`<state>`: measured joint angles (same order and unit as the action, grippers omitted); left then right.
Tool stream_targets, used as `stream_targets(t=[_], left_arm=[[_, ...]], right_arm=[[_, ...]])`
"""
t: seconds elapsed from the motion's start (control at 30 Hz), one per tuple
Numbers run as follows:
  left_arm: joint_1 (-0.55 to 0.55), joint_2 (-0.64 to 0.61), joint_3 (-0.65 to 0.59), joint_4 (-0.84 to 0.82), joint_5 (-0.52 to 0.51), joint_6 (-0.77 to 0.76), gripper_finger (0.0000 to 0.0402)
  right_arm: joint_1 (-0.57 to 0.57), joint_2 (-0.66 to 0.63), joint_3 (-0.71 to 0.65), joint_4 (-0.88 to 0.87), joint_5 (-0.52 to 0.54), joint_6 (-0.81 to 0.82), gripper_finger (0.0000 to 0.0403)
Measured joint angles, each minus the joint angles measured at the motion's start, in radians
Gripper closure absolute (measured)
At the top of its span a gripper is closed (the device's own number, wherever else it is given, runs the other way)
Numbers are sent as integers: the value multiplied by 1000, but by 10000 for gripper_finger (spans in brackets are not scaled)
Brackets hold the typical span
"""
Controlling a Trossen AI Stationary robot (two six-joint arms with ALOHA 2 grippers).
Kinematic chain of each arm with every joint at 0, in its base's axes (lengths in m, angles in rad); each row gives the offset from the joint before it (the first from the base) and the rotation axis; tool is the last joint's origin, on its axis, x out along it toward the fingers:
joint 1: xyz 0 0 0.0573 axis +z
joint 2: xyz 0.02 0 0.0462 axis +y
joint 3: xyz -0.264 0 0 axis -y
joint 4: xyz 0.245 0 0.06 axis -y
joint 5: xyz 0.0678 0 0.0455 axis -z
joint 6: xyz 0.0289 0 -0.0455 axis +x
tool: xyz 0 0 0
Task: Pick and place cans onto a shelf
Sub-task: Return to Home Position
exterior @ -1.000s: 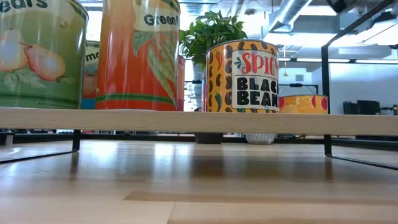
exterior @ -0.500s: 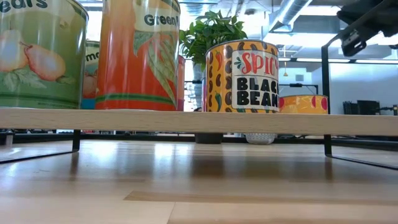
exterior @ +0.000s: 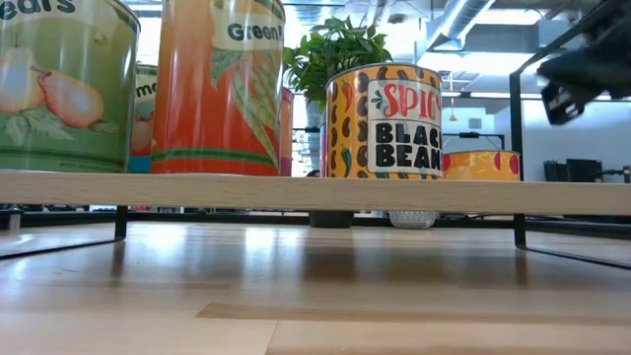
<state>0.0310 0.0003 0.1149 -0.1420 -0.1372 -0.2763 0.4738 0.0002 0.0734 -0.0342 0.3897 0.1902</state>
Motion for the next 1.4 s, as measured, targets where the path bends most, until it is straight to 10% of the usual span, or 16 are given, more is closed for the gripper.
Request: stream_targets(t=[1.4], left_arm=[[1, 4, -106, 187, 36, 48, 401]], right_arm=[[-195, 6, -48, 44, -50, 20, 344]])
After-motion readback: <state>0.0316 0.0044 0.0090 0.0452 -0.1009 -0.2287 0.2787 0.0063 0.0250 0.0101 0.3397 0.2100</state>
